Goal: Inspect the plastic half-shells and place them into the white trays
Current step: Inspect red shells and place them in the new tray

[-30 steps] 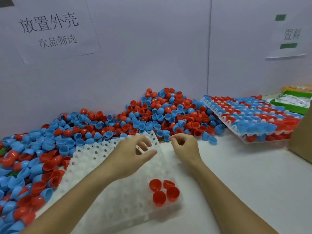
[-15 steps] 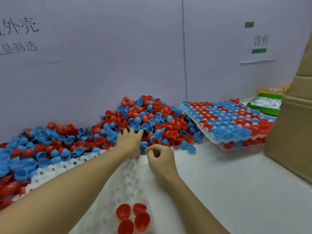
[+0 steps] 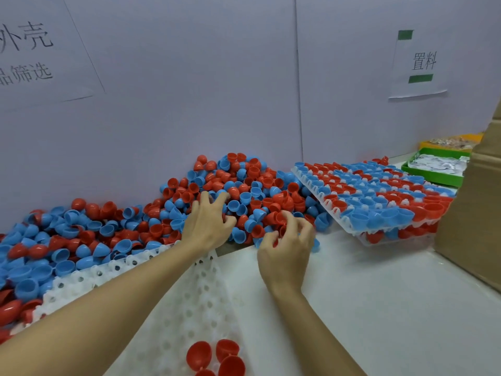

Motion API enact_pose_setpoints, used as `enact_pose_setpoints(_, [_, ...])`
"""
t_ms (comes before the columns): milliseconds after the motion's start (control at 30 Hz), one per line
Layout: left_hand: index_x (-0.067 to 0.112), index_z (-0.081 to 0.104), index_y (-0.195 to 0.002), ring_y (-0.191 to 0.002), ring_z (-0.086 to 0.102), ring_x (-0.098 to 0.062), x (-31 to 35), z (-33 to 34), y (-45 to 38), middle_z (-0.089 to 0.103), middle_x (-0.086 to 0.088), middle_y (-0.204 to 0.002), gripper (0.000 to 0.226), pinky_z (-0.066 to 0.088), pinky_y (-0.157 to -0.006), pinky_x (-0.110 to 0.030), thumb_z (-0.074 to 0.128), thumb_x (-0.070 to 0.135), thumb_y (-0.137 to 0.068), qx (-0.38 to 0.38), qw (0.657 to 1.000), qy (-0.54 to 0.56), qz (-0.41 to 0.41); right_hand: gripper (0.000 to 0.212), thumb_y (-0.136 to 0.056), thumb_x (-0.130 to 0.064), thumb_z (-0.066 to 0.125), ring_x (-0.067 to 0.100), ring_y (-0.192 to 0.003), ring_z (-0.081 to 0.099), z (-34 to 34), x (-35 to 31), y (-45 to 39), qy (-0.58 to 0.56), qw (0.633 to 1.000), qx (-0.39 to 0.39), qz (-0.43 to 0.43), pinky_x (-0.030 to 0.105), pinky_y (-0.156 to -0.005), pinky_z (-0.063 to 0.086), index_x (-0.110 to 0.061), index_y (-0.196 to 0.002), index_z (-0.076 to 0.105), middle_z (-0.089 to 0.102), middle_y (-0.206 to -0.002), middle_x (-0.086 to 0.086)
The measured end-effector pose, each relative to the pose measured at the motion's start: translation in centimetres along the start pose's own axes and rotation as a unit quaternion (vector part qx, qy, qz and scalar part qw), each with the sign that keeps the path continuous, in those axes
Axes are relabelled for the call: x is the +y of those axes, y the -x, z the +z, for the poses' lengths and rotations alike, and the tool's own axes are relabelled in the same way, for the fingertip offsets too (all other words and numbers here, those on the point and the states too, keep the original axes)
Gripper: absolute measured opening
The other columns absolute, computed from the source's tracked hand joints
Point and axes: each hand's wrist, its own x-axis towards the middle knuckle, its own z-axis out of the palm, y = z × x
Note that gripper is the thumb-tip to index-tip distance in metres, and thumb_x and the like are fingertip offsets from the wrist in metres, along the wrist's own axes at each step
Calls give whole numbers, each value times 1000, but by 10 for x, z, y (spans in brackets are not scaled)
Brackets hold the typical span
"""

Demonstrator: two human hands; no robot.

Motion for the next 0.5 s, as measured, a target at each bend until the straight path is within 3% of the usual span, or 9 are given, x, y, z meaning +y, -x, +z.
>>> enact_pose_setpoints(100, [39,34,-150,-125,38,-26,18,2,0,31,-6,-144,62,50,-92,-37,56,27,-93,-40,994,28,98,62,-96,-23,53,25,-146,20,-3,6,-9,68,993,-74,54,42,-117,29,-13,-152,30,23,-158,9])
enact_pose_setpoints(200, [50,23,-152,-136,25,-36,38,12,-1,8,-3,-161,67,46,-103,-50,50,27,-96,-158,970,-22,181,65,-99,-31,44,21,-151,10,0,10,-14,103,982,-152,52,44,-122,16,-16,-157,18,18,-164,5])
enact_pose_setpoints(400, [48,12,-155,-149,0,-47,50,15,-19,-17,0,-166,82,21,-115,-64,62,42,-90,-349,924,-59,144,50,-97,-27,45,17,-142,29,0,16,-18,77,983,-160,38,43,-117,29,-21,-147,41,45,-149,-2])
enact_pose_setpoints(500, [52,5,-154,-149,-6,-49,50,12,-23,-24,1,-164,91,17,-116,-66,67,44,-87,-387,910,-80,122,45,-97,-30,46,16,-136,34,2,18,-19,79,983,-163,21,41,-114,34,-22,-142,49,53,-141,-4])
